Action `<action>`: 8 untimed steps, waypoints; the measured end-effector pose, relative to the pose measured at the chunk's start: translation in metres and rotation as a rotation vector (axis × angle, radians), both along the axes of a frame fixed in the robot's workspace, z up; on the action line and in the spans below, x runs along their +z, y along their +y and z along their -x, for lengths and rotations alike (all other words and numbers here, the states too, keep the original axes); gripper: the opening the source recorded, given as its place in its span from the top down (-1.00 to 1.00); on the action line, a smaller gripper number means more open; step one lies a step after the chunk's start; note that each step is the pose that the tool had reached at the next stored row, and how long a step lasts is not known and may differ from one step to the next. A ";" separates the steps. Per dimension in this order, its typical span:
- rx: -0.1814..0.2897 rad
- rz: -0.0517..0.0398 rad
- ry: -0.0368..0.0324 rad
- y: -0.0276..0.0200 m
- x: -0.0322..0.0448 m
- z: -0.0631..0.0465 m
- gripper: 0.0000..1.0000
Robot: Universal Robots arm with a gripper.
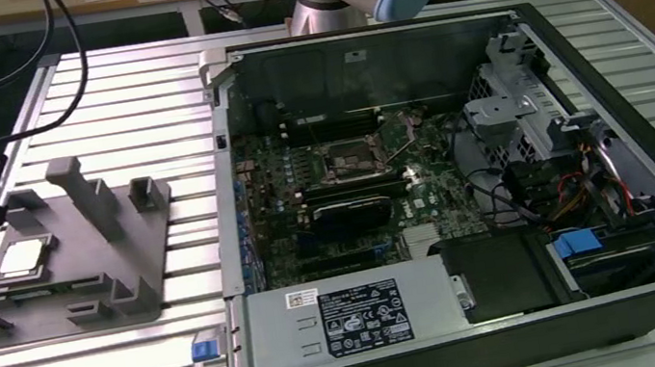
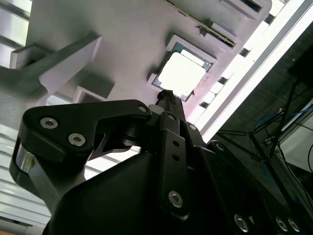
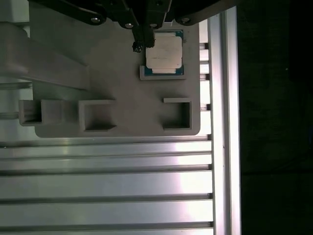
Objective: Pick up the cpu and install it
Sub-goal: 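Pick up the cpu and move it towards the insertion slot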
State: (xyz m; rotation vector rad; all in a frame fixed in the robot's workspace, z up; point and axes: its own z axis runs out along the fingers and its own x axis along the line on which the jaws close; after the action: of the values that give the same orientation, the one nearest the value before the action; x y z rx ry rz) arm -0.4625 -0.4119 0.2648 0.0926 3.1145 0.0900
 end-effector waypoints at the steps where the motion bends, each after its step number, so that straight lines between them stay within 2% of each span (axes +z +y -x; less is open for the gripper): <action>1: 0.000 0.0001 0.0002 -0.0001 -0.0008 0.000 0.79; 8: 0.000 0.0000 0.0045 -0.0011 -0.0074 0.001 0.79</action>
State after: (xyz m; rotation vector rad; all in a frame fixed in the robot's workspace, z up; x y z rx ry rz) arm -0.4638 -0.4130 0.2575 0.0929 3.1190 0.0899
